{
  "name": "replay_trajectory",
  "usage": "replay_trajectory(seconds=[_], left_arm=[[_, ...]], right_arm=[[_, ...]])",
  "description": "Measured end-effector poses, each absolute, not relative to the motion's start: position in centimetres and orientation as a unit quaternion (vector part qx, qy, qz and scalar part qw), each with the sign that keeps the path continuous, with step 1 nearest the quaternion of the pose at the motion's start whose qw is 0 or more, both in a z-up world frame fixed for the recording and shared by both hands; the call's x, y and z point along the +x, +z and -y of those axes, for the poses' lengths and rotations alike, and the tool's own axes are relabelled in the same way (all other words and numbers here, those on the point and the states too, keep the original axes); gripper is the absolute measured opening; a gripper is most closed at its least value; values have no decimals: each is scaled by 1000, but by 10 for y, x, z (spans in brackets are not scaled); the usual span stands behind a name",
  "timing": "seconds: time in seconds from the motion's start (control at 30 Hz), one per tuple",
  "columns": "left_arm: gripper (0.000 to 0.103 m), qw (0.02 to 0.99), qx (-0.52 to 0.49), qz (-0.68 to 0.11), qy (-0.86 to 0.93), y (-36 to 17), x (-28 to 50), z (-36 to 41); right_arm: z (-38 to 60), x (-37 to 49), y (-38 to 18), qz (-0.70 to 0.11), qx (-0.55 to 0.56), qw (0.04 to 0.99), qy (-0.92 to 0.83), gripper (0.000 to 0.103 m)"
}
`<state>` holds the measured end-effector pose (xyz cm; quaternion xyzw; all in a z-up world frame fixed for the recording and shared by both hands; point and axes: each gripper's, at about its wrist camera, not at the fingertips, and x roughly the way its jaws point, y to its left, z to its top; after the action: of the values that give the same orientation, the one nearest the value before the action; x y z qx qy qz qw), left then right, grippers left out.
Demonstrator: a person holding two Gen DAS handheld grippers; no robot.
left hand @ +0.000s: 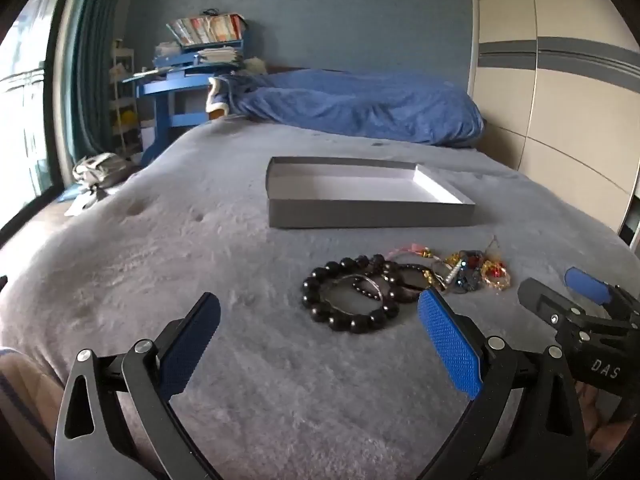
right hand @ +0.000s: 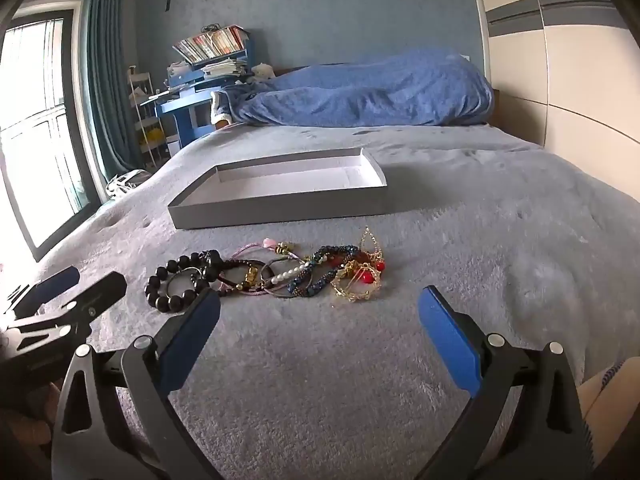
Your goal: Organize jewelry
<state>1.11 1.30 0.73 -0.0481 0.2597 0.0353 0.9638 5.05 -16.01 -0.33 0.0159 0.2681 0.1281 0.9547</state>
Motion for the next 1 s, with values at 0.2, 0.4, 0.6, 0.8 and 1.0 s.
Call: replay_trajectory(seconds=[0.2, 0.4, 0.6, 0.8, 1.0], left_arm=[[98, 964, -50, -258, 26, 8, 9, -15], [98, 964, -46, -259, 28, 7, 9, -14], [98, 963, -42, -265, 31, 5, 10, -13], [98, 961, -47, -271, 33, 4, 12, -14], [98, 959, -53, -275, 37, 2, 13, -18]], right_arm=[[162, 49, -3, -267, 17, 955, 128, 98], [162, 48, -1, -266, 19, 955, 130, 98], [164, 47, 1, -264, 27, 955, 135, 98], [164, 48, 2, -264, 27, 955, 134, 98], [164, 48, 1, -265, 28, 954, 135, 98]])
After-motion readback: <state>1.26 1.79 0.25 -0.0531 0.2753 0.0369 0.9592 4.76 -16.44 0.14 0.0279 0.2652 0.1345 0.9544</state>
